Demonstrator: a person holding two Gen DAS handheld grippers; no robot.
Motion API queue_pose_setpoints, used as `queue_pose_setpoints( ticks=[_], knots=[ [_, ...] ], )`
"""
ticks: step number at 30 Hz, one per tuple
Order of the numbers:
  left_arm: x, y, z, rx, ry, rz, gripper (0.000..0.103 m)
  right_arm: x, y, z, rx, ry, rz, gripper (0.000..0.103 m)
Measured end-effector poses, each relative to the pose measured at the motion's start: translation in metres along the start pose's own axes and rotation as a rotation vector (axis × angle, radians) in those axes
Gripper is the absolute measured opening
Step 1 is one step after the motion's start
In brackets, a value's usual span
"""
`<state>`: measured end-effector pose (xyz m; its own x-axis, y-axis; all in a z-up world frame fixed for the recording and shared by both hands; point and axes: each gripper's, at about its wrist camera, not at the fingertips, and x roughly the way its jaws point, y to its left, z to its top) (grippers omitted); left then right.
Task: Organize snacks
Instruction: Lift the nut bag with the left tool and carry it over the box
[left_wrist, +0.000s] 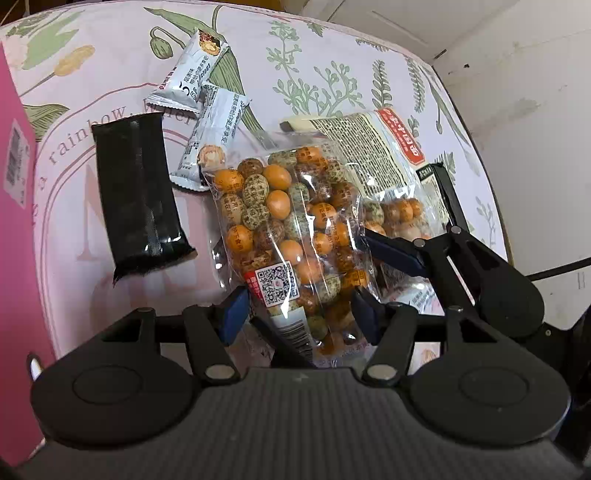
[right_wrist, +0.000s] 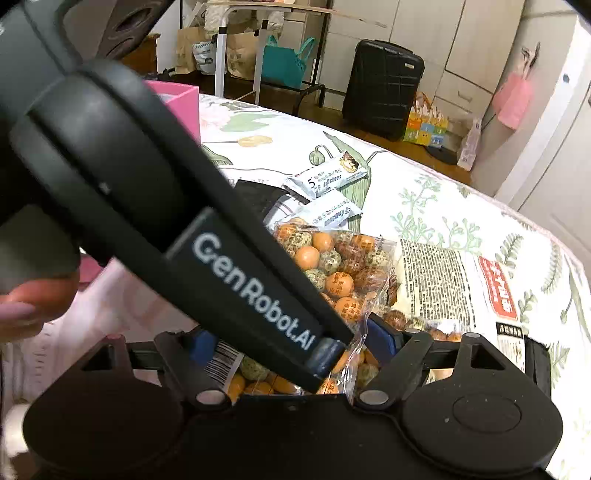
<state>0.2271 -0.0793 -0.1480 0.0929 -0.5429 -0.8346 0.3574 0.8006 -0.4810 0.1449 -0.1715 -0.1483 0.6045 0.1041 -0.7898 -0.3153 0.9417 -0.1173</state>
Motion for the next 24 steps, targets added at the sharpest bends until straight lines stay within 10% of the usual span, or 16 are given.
queue_pose_setpoints(
  ticks=[24],
  knots=[
    [-0.129,-0.013,-0.054,-0.084,-0.114,-0.036,0.058,-0.084,0.029,0.050,-0.157,-0.069,0.072,0.083]
  ],
)
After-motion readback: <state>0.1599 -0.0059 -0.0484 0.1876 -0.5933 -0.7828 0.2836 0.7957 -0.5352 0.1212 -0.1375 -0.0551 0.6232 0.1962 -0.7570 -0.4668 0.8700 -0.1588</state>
